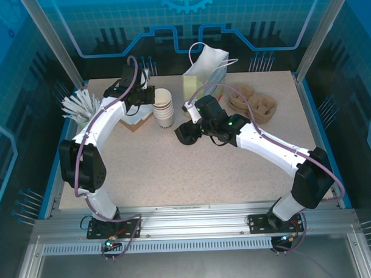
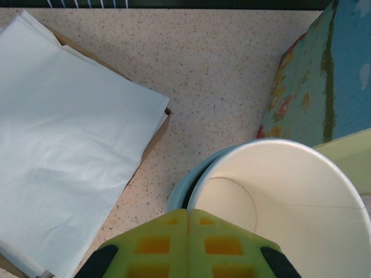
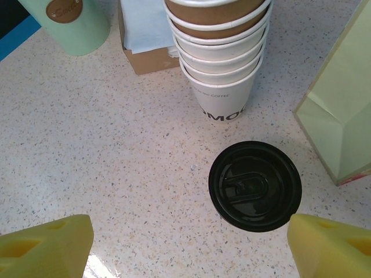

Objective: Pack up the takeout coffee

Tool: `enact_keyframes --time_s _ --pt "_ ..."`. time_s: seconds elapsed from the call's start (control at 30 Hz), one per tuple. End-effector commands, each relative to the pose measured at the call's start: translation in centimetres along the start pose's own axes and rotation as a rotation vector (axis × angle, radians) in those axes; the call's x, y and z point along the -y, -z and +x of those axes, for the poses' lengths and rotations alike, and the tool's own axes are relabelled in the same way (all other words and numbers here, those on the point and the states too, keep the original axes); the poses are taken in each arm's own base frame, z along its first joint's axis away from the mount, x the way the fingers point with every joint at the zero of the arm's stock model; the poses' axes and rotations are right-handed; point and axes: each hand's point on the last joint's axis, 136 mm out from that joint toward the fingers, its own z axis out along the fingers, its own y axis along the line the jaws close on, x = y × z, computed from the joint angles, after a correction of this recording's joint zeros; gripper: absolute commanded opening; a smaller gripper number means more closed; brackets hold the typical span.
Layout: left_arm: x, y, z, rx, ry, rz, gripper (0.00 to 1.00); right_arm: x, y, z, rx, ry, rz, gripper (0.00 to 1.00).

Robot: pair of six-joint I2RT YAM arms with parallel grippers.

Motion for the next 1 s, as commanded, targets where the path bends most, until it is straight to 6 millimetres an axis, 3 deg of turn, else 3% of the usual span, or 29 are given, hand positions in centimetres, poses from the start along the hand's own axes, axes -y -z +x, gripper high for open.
enact_keyframes --time_s 0.0,0.2,0.33,0.5,0.67,0.97 --pt "0.4 1.1 -1.6 0.032 -0.011 0.005 0.04 -0.9 0.3 -0.6 0.001 0.015 -0.016 0.88" --pt "1.3 4.0 -4.5 0.104 -0.015 0.024 0.0 -0.9 1.4 -1.3 0.015 0.025 -0.011 0.89" --pt "2.4 8.5 -6.9 0.196 -0.004 0.063 0.0 -0.9 3.5 -2.5 0.054 0.046 0.006 0.89" --pt "4.2 14.0 -7.0 0.287 0.034 0.153 0.0 -0.2 6.4 -3.5 0.097 0.075 0.052 0.89" --pt "6.3 16.7 -3.1 0.294 0.031 0.214 0.0 2.2 9.0 -2.5 0.075 0.087 0.145 0.9" --pt "10.9 14.5 11.3 0.091 -0.063 0.297 0.0 7.2 12.8 2.4 0.059 -0.034 0.24 0.91"
